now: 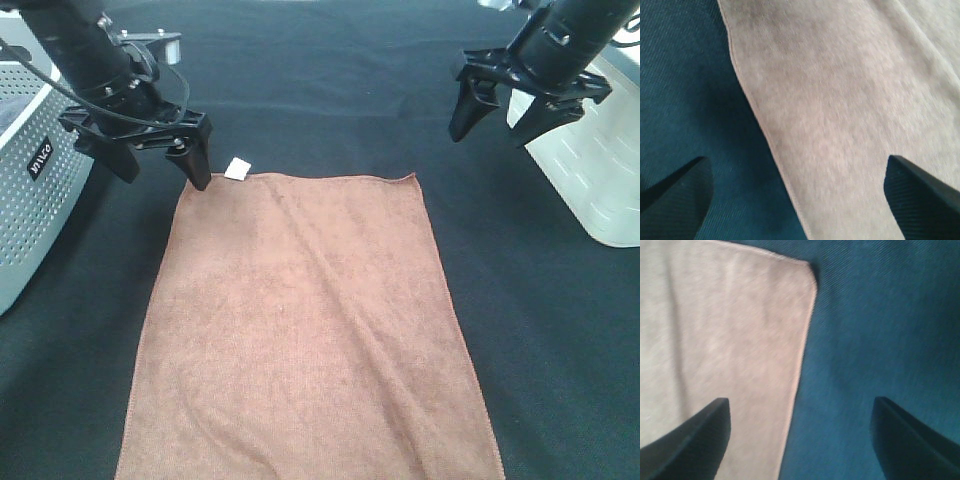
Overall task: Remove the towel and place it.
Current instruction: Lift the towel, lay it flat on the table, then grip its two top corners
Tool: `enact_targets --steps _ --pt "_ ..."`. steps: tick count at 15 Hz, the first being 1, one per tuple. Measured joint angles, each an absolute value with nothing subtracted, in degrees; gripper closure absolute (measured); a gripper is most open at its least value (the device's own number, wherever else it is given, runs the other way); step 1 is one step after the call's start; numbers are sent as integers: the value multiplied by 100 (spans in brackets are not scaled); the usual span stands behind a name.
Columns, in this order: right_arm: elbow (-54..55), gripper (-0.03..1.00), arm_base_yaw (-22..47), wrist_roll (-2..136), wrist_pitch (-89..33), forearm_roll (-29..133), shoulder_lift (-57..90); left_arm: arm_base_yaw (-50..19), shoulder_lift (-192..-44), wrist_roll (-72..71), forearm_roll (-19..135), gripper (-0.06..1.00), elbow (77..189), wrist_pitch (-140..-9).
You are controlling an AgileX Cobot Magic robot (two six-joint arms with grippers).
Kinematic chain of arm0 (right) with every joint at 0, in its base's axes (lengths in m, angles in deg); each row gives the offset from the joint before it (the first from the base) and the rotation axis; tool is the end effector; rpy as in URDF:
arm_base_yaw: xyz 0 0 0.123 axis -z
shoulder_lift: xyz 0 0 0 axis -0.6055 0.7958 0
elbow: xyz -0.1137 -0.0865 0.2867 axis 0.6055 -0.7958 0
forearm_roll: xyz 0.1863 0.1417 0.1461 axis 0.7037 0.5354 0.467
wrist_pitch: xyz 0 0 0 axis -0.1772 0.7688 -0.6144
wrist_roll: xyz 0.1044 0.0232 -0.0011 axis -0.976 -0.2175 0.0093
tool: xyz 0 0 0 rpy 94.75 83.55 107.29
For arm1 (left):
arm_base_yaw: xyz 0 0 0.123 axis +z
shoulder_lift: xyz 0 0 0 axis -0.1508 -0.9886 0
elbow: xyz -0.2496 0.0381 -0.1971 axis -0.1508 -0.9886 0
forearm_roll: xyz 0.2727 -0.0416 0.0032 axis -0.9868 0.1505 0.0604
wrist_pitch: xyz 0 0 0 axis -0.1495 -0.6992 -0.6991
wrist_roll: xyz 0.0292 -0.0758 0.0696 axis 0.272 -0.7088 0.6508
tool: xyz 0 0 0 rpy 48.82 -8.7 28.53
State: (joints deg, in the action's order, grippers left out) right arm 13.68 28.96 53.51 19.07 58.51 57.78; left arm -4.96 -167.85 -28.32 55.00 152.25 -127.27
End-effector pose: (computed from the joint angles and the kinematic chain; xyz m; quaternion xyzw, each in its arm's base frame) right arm 0.4612 0.0898 0.2395 -0.0960 0.9770 0.1131 0.1535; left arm 0.4804 -0.1333 0.1954 0.1298 0.9806 -0.0903 0.1161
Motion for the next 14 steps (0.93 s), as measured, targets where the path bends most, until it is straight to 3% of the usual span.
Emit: enact_targets --steps 6,9,14 --pt "1763 26 2896 5299 1517 5736 6660 -38 -17209 -2626 6342 8 15586 -12727" --pt "2474 26 2896 5270 1735 5736 7251 -32 -17565 -2517 6434 8 15844 -12664" --pt "2714 26 2896 5322 1597 5971 7858 -32 -18224 -2414 6434 8 16388 -12630"
